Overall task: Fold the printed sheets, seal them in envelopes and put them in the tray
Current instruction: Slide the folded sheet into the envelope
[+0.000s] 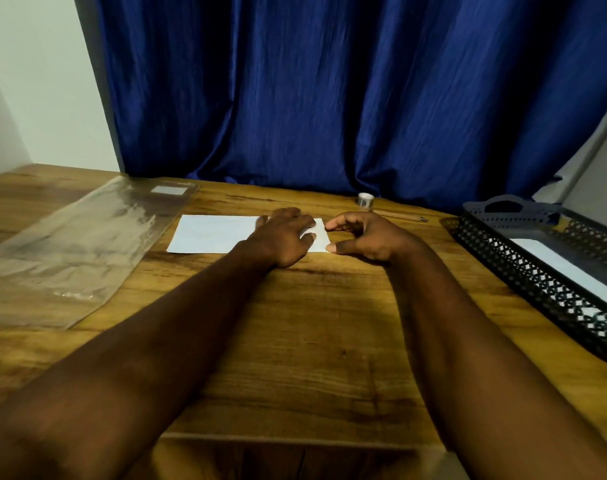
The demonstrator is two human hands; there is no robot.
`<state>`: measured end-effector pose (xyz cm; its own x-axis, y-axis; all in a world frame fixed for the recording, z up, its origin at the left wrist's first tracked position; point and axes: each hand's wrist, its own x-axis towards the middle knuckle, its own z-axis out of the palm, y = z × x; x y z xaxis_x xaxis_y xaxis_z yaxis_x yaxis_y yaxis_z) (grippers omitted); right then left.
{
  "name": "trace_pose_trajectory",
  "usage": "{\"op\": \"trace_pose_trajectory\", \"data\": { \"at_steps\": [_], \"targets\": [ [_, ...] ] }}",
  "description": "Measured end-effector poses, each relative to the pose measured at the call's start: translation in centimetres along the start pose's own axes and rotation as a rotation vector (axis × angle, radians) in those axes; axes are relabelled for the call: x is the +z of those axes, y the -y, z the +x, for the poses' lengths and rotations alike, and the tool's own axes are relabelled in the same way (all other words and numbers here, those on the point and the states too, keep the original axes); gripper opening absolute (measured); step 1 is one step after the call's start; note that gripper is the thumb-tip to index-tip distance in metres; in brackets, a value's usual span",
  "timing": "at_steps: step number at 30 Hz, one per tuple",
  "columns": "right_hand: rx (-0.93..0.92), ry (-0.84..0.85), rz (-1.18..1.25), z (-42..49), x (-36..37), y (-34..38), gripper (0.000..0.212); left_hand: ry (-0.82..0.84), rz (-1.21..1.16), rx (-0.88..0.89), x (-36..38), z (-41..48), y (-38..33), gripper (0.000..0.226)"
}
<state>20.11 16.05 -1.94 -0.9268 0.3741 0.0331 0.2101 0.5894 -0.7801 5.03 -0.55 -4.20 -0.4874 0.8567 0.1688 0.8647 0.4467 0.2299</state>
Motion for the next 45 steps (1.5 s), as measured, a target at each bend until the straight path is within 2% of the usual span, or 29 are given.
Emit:
{"op": "trace_pose_trajectory", "data": {
  "at_steps": [4, 9, 14, 16, 19, 22, 27, 29, 31, 34, 36, 38, 41, 45],
  "targets": [
    [0.004, -0.014, -0.015, -0.2, 0.1, 0.2, 0.062, -0.014, 0.110, -0.168, -0.4, -0.1, 0.7, 0.078],
    [0.046, -0.071, 0.022, -0.3, 1.0, 0.1, 0.069, -0.037, 0.126, -0.184, -0.8, -0.4, 1.0, 0.074],
    [0.077, -0.381, 0.048, 0.2, 2.9, 0.1, 0.027, -0.125, 0.074, -0.151, -0.7, -0.3, 0.5, 0.069],
    [0.113, -0.413, 0.034, 0.4, 3.0, 0.1, 0.026, -0.193, 0.053, -0.130, -0.7, -0.4, 0.2, 0.057],
    [0.108, -0.368, 0.129, 0.6, 2.7, 0.3, 0.031, -0.301, 0.045, -0.087, -0.9, -0.7, 0.2, 0.036],
    [0.074, -0.301, 0.234, 0.5, 2.3, 0.5, 0.032, -0.486, 0.056, -0.032, -1.3, -0.9, 0.2, 0.022],
    [0.051, -0.220, 0.413, 0.2, 1.6, 0.9, 0.016, -0.736, 0.135, 0.014, -3.1, -1.5, -1.1, 0.021],
    [0.005, -0.280, 0.443, 0.0, 1.7, 1.3, 0.011, -0.793, 0.151, 0.048, -3.7, -2.0, -1.7, 0.022],
    [-0.044, -0.371, 0.500, 0.2, 1.7, 1.4, 0.014, -0.821, 0.172, 0.103, -4.3, -2.5, -2.2, 0.025],
    [-0.082, -0.421, 0.556, 0.3, 1.3, 1.5, 0.018, -0.823, 0.232, 0.172, -5.0, -2.9, -2.8, 0.029],
    [-0.109, -0.447, 0.422, 0.4, 0.8, 0.7, 0.013, -0.791, 0.250, 0.223, -5.0, -2.7, -3.1, 0.022],
    [-0.055, -0.434, 0.320, 0.3, 0.6, -0.3, 0.013, -0.685, 0.189, 0.259, -4.8, -2.7, -3.2, 0.015],
    [0.037, -0.349, 0.123, 0.4, 0.4, -1.4, 0.026, -0.455, 0.155, 0.265, -4.2, -2.9, -3.2, 0.009],
    [0.119, -0.291, 0.073, 0.3, -0.4, -1.3, 0.035, -0.208, 0.129, 0.285, -3.9, -2.8, -3.1, 0.012]
  ]
}}
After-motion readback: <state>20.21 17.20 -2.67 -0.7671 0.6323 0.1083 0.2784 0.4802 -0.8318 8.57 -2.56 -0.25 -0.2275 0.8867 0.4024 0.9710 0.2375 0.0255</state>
